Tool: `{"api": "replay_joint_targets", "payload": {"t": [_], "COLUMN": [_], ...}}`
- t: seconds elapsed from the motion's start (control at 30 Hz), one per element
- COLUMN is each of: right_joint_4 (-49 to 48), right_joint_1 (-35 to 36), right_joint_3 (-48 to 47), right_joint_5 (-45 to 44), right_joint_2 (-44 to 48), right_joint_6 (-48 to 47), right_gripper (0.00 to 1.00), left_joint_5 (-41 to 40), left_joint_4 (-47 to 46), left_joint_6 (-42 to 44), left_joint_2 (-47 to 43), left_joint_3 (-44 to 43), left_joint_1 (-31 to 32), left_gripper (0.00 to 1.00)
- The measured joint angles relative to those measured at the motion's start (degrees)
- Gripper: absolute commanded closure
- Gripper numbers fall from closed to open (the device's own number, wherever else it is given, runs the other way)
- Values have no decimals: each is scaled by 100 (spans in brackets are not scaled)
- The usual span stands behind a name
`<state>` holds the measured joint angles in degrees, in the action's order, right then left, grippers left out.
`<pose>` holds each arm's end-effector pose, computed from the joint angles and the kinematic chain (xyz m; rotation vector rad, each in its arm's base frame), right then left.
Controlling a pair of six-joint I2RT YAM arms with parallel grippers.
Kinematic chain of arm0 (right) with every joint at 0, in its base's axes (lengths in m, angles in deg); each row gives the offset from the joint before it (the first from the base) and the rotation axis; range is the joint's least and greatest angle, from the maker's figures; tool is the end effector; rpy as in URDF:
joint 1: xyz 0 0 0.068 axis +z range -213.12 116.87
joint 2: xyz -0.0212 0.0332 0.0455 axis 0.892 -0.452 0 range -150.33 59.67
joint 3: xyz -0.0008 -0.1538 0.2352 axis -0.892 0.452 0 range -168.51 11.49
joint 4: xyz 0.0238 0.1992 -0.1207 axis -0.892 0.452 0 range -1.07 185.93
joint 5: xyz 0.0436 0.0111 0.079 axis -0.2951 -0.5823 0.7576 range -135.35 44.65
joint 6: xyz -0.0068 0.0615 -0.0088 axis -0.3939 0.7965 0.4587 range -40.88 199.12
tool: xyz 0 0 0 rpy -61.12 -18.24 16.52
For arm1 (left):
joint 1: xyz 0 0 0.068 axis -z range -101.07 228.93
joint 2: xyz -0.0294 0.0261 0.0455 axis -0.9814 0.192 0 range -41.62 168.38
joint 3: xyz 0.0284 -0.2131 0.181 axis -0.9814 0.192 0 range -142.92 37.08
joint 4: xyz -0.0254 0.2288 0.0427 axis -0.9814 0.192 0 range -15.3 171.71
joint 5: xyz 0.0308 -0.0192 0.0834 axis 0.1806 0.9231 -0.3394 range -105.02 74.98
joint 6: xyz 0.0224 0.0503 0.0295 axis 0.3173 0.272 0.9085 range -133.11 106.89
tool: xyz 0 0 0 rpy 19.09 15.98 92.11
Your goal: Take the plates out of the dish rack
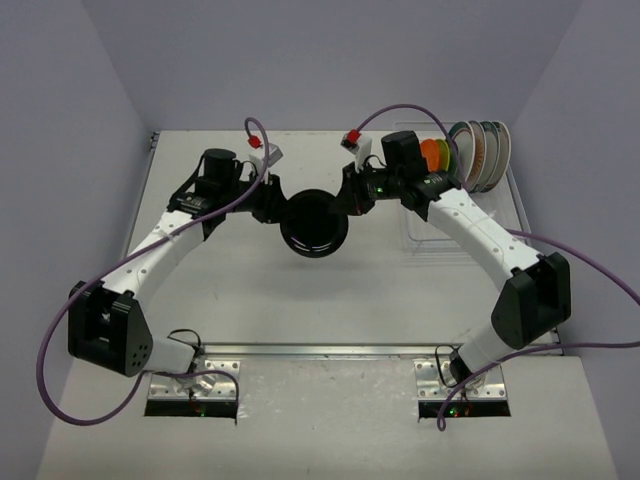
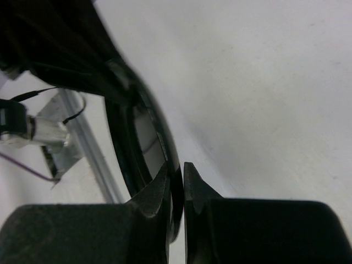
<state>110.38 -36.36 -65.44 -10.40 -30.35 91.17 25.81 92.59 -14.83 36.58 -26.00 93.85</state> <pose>0.2885 0.1761 0.3315 -0.6452 2.1430 1.0413 0.2629 -0.1022 0.3219 0.6584 2.0233 -0.9318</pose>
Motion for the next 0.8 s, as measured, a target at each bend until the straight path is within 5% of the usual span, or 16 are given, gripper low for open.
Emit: {"api": "replay_joint_targets", "payload": {"t": [0.07, 0.23, 0.37, 0.53, 0.8], "right_joint_4": [30, 29, -10, -8, 9], "right_joint_1": [-13, -25, 4, -64, -519], "right_joint_3": [-3, -101, -163, -129, -84], "right_joint_5": [-43, -83, -438, -1061, -1616], "right_joint_2": [-6, -108, -155, -155, -241], "right_joint_6": [-57, -11, 81, 157, 343], "right_gripper": [97, 27, 4, 2, 2], "left_joint_5": [289, 659, 624, -213, -1344], "left_joint_4": [58, -184, -389, -436, -523], "left_joint_6": [-27, -245, -623, -992, -1493], "left_joint_2": [44, 121, 561, 1618, 3418], "left_joint_3": [10, 117, 206, -192, -1595], "left_joint_1": [-9, -375, -1477, -2720, -3205], "left_gripper": [100, 100, 100, 100, 100]}}
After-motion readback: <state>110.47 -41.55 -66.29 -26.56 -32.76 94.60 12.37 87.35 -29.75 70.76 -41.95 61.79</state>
